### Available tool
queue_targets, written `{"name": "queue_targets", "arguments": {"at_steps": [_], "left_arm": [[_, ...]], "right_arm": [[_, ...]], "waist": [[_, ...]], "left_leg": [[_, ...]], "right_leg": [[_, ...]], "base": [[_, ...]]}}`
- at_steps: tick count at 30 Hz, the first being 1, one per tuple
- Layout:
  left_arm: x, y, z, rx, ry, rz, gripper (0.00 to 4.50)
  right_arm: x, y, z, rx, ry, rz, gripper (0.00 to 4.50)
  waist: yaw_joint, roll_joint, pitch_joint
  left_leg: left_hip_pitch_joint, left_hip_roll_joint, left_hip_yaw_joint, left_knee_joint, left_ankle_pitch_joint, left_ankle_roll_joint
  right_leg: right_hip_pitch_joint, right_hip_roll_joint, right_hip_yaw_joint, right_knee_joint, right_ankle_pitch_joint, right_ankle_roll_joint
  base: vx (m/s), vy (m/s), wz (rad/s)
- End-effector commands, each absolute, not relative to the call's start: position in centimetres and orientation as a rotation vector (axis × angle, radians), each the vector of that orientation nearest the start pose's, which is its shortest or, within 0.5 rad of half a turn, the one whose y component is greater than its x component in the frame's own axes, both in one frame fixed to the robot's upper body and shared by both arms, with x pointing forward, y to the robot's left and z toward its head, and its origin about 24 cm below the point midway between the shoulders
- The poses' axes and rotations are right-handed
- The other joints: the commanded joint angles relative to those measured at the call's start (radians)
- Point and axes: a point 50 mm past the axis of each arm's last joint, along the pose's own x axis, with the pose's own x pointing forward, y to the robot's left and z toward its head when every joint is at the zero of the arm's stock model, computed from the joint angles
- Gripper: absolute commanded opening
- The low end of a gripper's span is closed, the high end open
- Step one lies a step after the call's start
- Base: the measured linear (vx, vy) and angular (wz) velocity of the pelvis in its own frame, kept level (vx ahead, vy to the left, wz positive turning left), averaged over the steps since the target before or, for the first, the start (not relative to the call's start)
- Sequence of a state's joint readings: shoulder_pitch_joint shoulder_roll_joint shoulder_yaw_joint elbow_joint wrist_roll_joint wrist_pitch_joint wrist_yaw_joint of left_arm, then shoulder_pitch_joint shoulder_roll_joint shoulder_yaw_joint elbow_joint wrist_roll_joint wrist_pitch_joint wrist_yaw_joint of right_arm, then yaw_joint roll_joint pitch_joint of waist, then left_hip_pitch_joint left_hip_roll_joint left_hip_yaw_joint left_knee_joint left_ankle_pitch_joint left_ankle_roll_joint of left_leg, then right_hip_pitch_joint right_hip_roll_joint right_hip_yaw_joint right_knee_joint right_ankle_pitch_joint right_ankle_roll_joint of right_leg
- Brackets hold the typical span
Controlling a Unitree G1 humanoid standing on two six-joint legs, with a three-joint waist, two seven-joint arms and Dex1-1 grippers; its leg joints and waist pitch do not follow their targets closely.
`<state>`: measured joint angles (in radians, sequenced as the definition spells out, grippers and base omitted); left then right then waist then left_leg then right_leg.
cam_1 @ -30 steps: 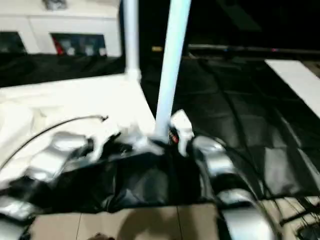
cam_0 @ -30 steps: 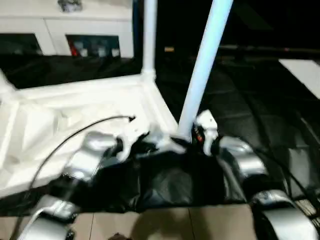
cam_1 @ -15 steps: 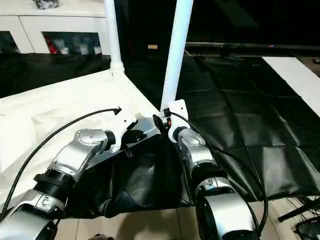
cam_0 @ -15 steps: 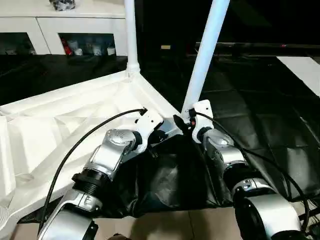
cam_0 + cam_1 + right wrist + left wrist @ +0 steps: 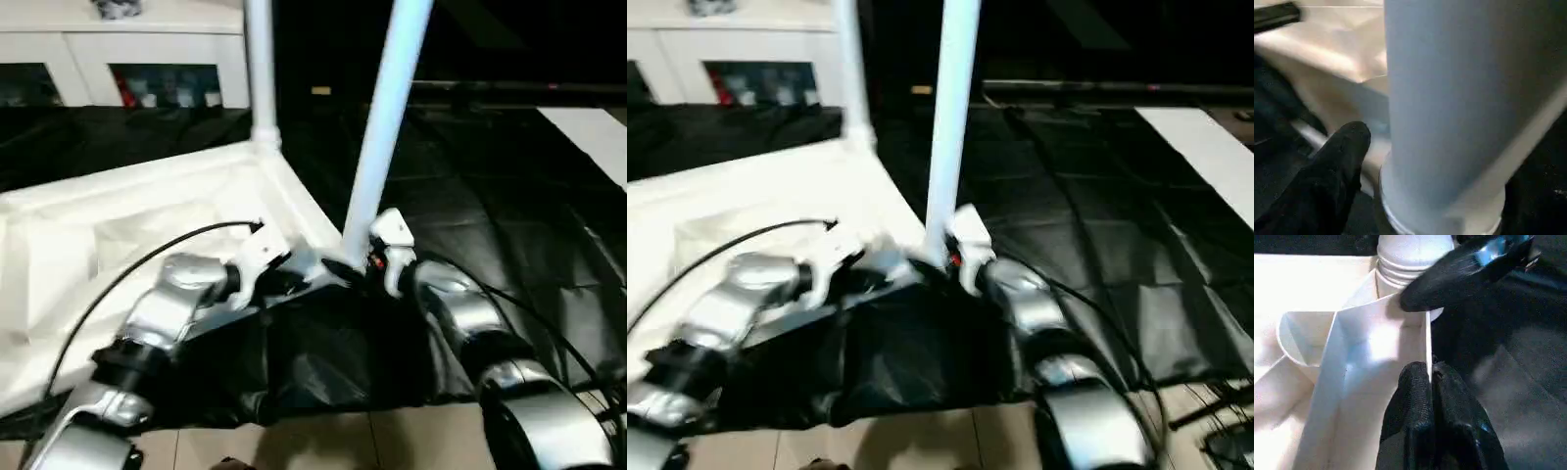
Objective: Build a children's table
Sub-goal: Rotate leg to tighten
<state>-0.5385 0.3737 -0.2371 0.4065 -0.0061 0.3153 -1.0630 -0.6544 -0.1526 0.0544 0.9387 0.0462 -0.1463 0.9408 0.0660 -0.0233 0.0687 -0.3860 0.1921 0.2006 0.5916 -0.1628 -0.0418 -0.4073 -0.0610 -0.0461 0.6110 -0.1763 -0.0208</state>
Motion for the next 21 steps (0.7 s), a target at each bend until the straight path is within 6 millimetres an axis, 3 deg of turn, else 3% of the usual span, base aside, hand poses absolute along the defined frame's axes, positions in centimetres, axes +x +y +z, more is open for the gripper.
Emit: {"name": "queue_targets", "arguments": {"at_steps": [1,7,9,16,21], "left_arm": [[31.9,12.1,8.0,0.344,0.342,-1.215,0.0],[31.8,12.4,8.1,0.334,0.353,-1.227,0.0],[31.7,12.5,8.1,0.337,0.357,-1.24,0.0],[31.4,13.2,8.3,0.342,0.37,-1.255,0.0],[31.7,13.0,8.1,0.335,0.36,-1.216,0.0]], "right_arm": [[31.9,-9.3,2.9,-0.079,0.256,1.256,3.87],[30.9,-10.0,2.7,-0.083,0.302,1.4,3.87],[30.7,-10.2,2.7,-0.092,0.314,1.424,3.61],[30.3,-10.3,2.5,-0.105,0.338,1.454,3.08],[30.2,-10.1,2.4,-0.093,0.331,1.439,2.8]], "waist": [[0.002,0.002,-0.072],[0.019,0.005,-0.07],[0.021,0.004,-0.07],[0.023,0.003,-0.075],[0.023,0.006,-0.073]], "left_leg": [[0.028,0.05,-0.018,-0.067,-0.239,0.044],[0.034,0.049,-0.021,-0.07,-0.284,0.015],[0.031,0.049,-0.023,-0.072,-0.282,0.012],[0.029,0.048,-0.022,-0.07,-0.236,0.021],[0.03,0.048,-0.022,-0.071,-0.256,0.015]], "right_leg": [[0.043,-0.078,0.043,-0.069,-0.221,-0.234],[0.035,-0.082,0.044,-0.082,-0.329,-0.202],[0.037,-0.083,0.043,-0.081,-0.338,-0.197],[0.039,-0.081,0.042,-0.073,-0.264,-0.211],[0.039,-0.081,0.042,-0.075,-0.278,-0.214]], "base": [[0.0,0.0,0.0],[0.0,0.0,0.0],[0.0,0.0,0.0],[0.0,0.0,0.0],[0.0,0.0,0.0]]}}
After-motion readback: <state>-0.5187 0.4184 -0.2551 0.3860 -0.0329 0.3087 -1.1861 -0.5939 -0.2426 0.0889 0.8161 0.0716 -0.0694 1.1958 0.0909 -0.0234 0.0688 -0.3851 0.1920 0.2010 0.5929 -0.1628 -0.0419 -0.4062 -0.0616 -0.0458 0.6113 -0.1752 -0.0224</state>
